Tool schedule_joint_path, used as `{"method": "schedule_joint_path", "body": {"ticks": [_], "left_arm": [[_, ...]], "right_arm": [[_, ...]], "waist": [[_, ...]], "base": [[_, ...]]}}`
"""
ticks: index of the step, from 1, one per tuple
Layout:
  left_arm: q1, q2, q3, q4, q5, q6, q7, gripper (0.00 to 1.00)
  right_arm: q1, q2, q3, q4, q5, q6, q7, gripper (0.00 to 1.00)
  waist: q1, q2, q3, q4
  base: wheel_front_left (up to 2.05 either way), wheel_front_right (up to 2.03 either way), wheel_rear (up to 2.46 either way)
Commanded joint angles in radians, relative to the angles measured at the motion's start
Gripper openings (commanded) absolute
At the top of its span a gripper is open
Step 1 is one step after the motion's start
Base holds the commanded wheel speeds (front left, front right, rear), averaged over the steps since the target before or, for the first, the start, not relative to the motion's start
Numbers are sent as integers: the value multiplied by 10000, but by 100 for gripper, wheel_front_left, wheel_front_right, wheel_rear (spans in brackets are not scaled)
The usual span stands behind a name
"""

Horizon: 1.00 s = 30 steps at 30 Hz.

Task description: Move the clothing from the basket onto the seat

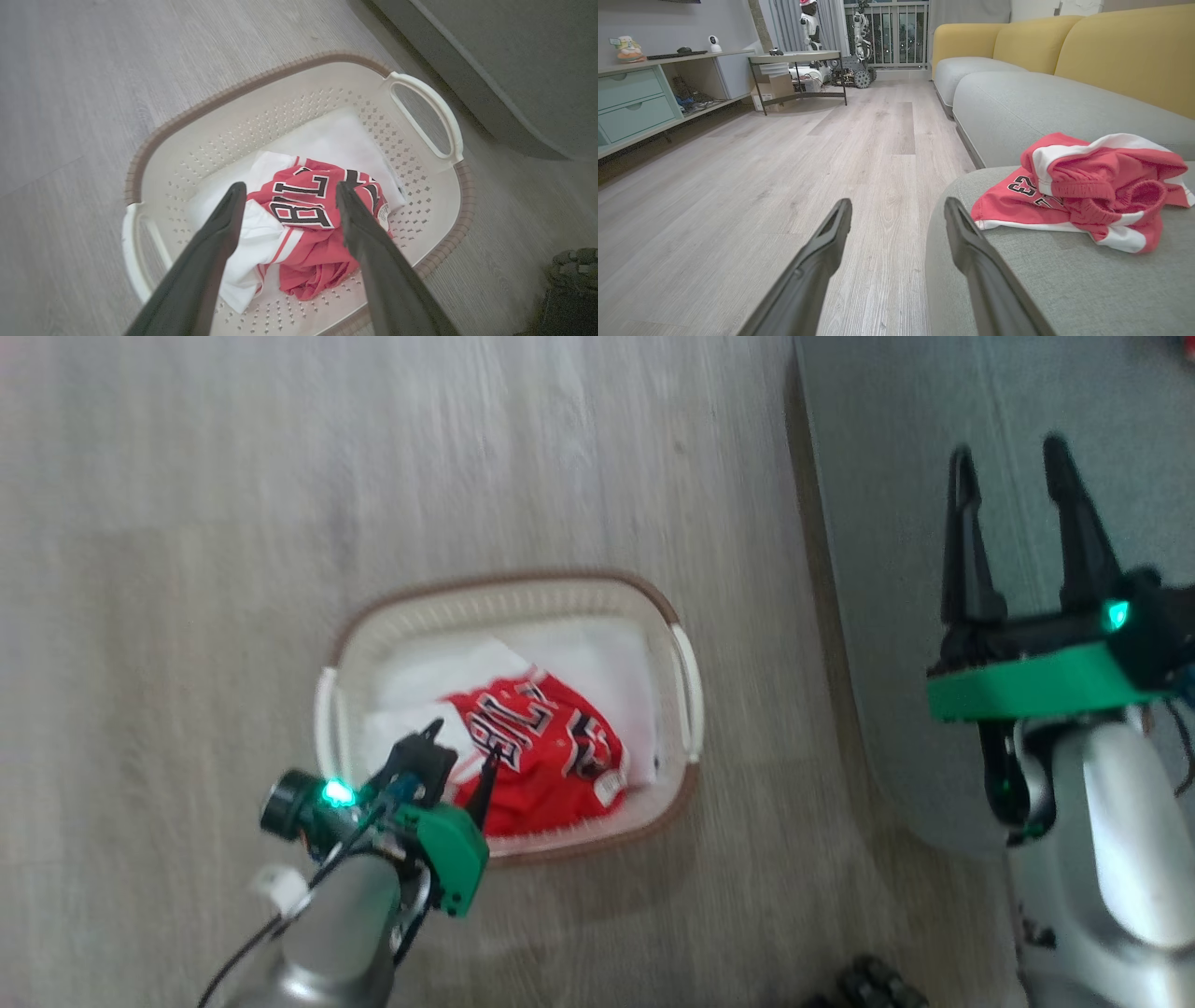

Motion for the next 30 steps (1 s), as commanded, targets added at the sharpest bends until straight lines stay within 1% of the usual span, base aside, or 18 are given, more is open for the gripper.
{"method": "schedule_joint_path", "body": {"ticks": [1,7,9,12,22,27,30], "left_arm": [[-256,55,149,23,141,-23,-92,100],[-1276,146,-296,1186,557,42,-99,100],[-1565,193,-421,1624,684,92,32,100],[-1917,193,-666,2064,864,56,54,100],[-2516,107,-1142,2975,880,-185,269,100],[-2693,94,-1351,3238,949,-192,583,100],[-2787,92,-1496,3413,1023,-105,911,100]], "right_arm": [[-229,-1,269,-381,80,69,-90,100],[-980,-1,602,-584,360,69,-90,100],[-1191,-1,690,-642,445,69,-90,100],[-1420,-1,779,-719,554,69,-90,100],[-1689,-1,938,-771,784,69,-90,100],[-1743,-1,1072,-787,877,69,-90,100],[-1789,-1,1172,-799,940,69,-90,100]], "waist": [[0,0,1049,-632],[0,0,2225,-1130],[0,0,2506,-1275],[0,0,2818,-1432],[0,0,3184,-1619],[0,0,3305,-1709],[0,0,3391,-1783]], "base": [[0,0,0],[0,0,0],[0,0,0],[0,0,0],[0,0,0],[0,0,0],[0,0,0]]}}
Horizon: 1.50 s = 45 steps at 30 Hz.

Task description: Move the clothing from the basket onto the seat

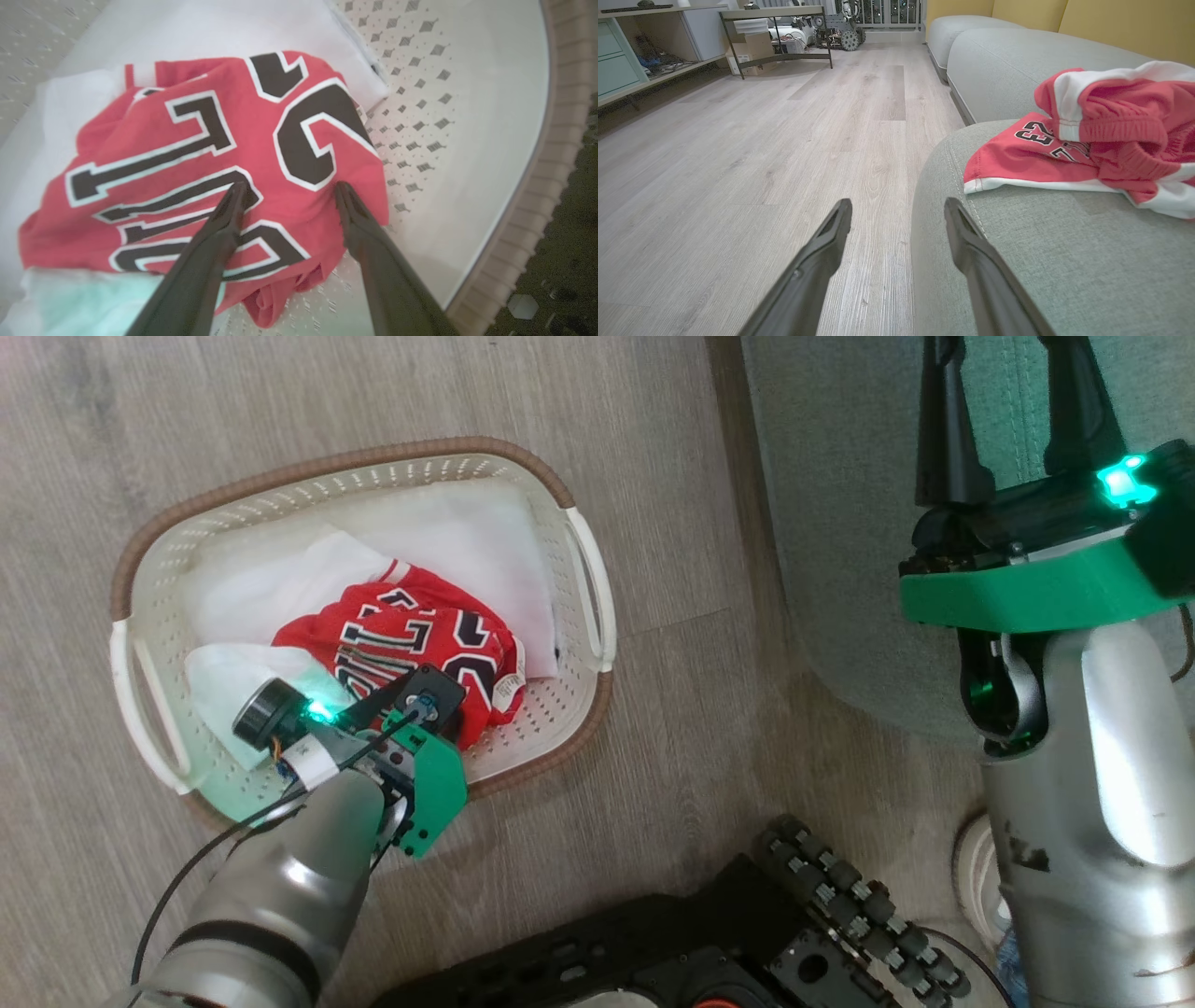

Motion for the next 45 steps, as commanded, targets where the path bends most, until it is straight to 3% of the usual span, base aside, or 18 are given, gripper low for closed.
{"method": "schedule_joint_path", "body": {"ticks": [1,4,5,6,7,8,9,24,35,45], "left_arm": [[172,52,99,25,77,80,117,100],[114,66,98,115,19,213,285,100],[93,73,83,136,16,262,320,87],[73,79,72,156,7,306,349,55],[54,84,64,175,-5,350,384,34],[33,90,43,194,-2,406,426,5],[12,92,13,209,9,461,455,0],[81,17,16,-229,-718,468,-513,0],[493,9,-657,-872,-937,238,-867,0],[413,67,-388,-1244,-1479,96,-985,0]], "right_arm": [[130,3,183,-346,102,69,-63,100],[100,3,236,-356,150,69,-63,100],[97,3,252,-360,165,69,-63,100],[96,3,268,-365,179,69,-63,100],[97,3,279,-369,188,69,-63,100],[100,3,285,-370,195,69,-63,100],[103,3,285,-365,201,69,-63,100],[368,3,46,20,15,69,-63,100],[1182,3,-243,723,-446,69,-63,100],[1969,3,-392,1037,-660,69,-63,100]], "waist": [[-1,0,48,-48],[-1,0,110,-115],[-1,0,128,-138],[-1,0,144,-162],[-1,0,158,-185],[-1,0,167,-203],[-1,0,171,-215],[-1,0,-967,159],[-1,0,-3310,862],[-1,0,-5013,1205]], "base": [[0,0,0],[0,0,0],[0,0,0],[0,0,0],[0,0,0],[0,0,0],[0,0,0],[0,0,0],[0,0,0],[0,0,0]]}}
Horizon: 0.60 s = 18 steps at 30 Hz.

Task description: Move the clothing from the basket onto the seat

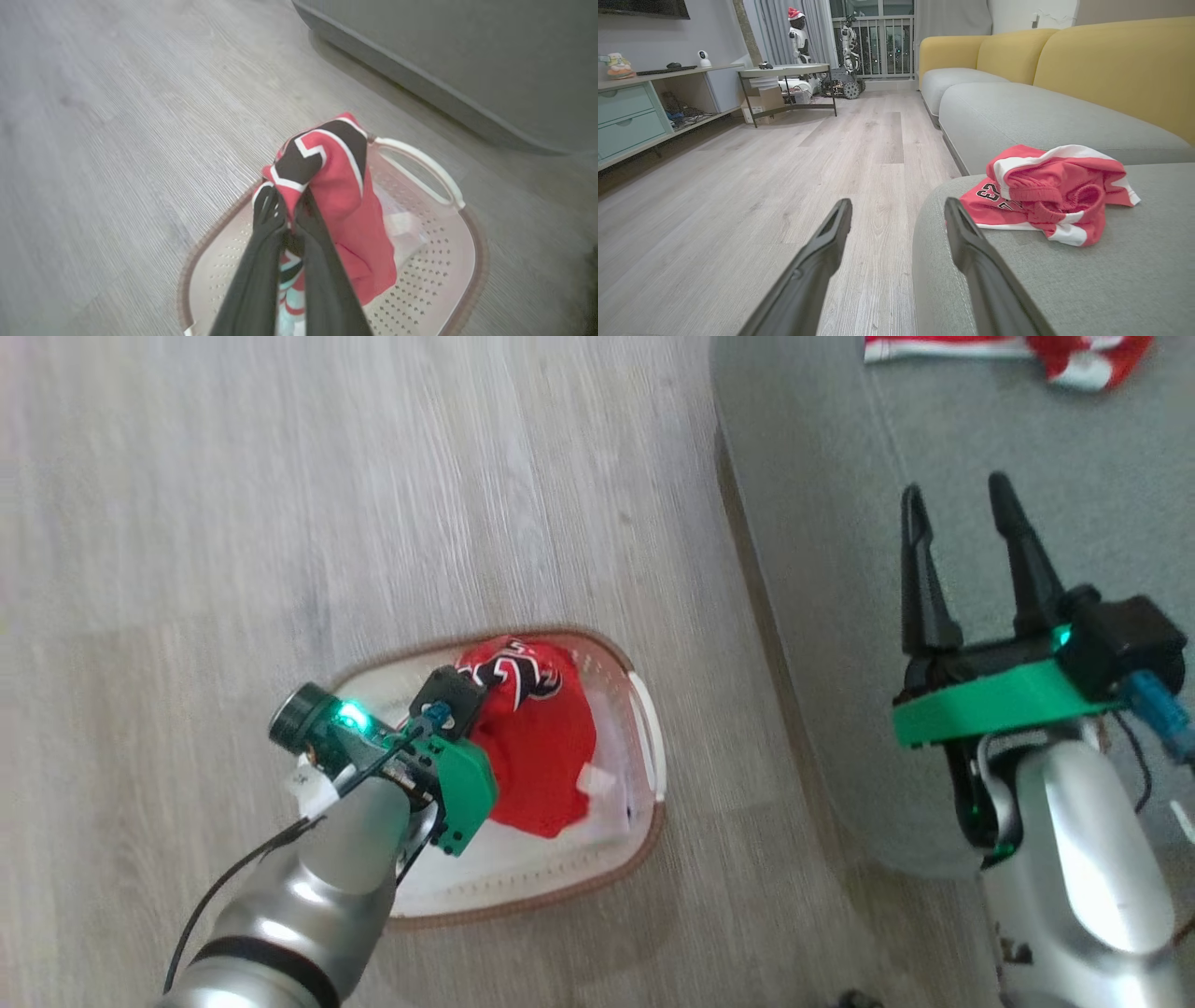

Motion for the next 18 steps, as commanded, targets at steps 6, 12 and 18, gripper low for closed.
{"method": "schedule_joint_path", "body": {"ticks": [6,12,18], "left_arm": [[30,88,400,-943,-485,-45,-194,0],[138,66,265,-2042,-1056,-152,-204,0],[141,63,-3,-3160,-1968,-218,109,0]], "right_arm": [[541,3,61,-148,-172,69,-65,100],[1045,3,-30,-41,-331,69,-65,100],[1457,3,-118,61,-432,69,-65,100]], "waist": [[0,-1,-1437,377],[0,-1,-2354,567],[0,-1,-3122,765]], "base": [[0,0,0],[0,0,0],[0,0,0]]}}
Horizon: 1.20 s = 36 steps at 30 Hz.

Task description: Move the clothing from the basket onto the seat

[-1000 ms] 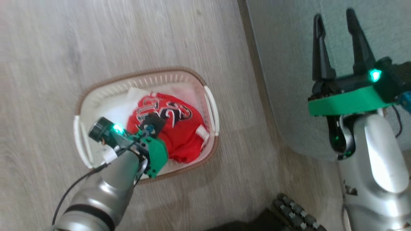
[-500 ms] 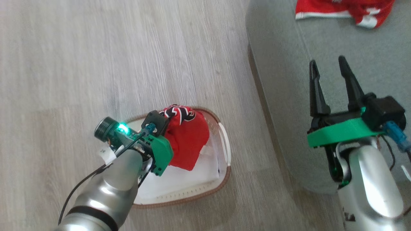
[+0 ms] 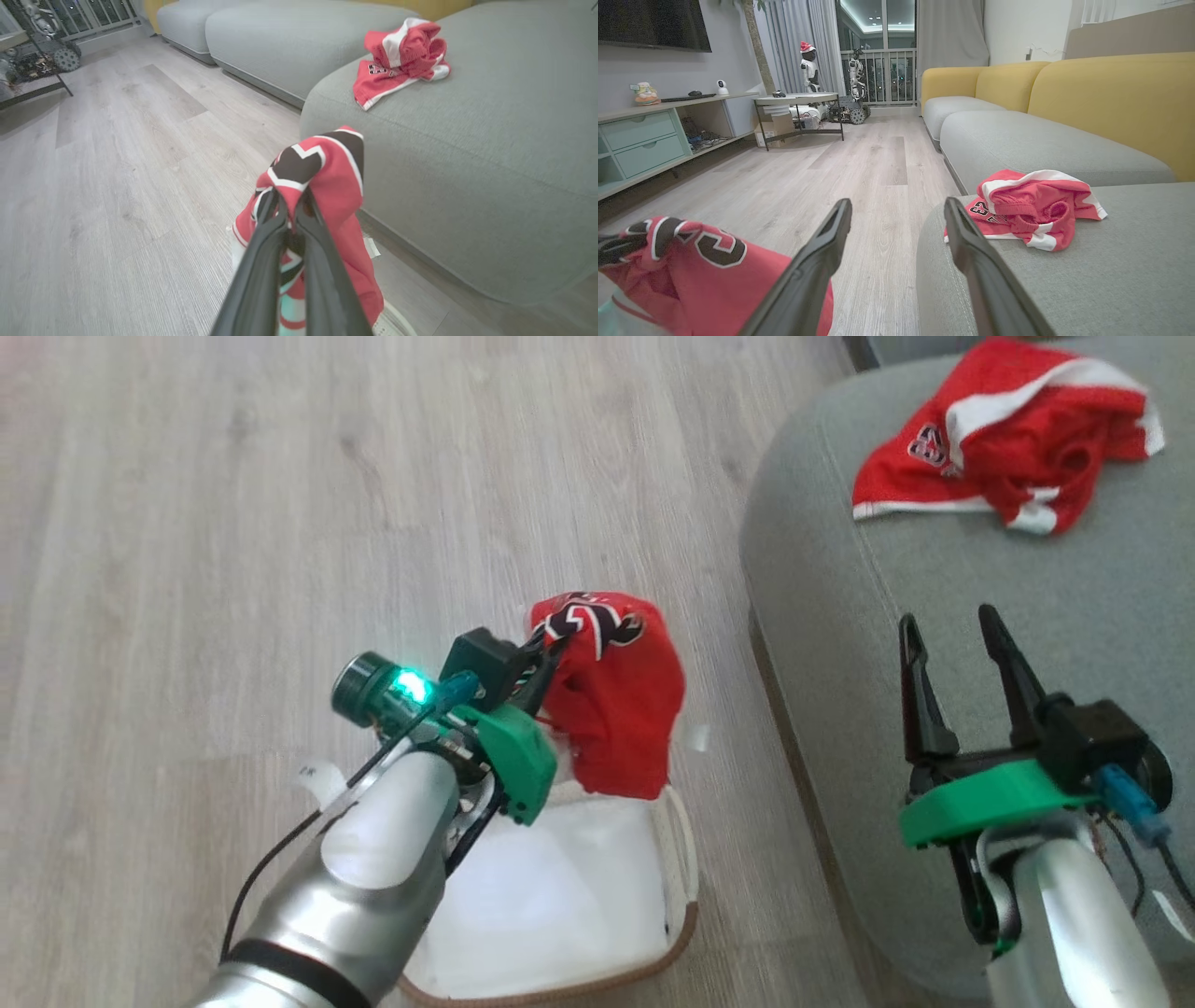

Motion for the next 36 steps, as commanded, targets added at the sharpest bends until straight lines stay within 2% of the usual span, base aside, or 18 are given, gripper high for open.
{"method": "schedule_joint_path", "body": {"ticks": [1,7,15,23,31,36], "left_arm": [[-362,109,208,-552,-239,-36,79,0],[-597,108,17,-1355,-1025,-16,585,0],[-1030,107,-419,-2305,-1772,246,978,0],[-1389,107,-788,-2649,-2206,450,1146,0],[-1603,107,-1165,-2784,-2541,632,936,0],[-1651,107,-1426,-2822,-2741,731,792,0]], "right_arm": [[-73,3,192,-262,-91,69,-65,100],[213,3,285,-179,-122,69,-65,100],[299,3,549,-98,-99,69,-65,100],[118,3,810,170,-240,69,-65,100],[-740,3,1224,1031,-949,69,-65,100],[-1510,-51,1893,2007,-1078,69,-65,100]], "waist": [[0,-1,-466,196],[0,-1,-1048,373],[0,-1,-1377,538],[0,-1,-1527,652],[0,-1,-1572,785],[0,-1,-1561,901]], "base": [[0,0,0],[0,0,0],[0,0,0],[0,0,0],[0,0,0],[0,0,0]]}}
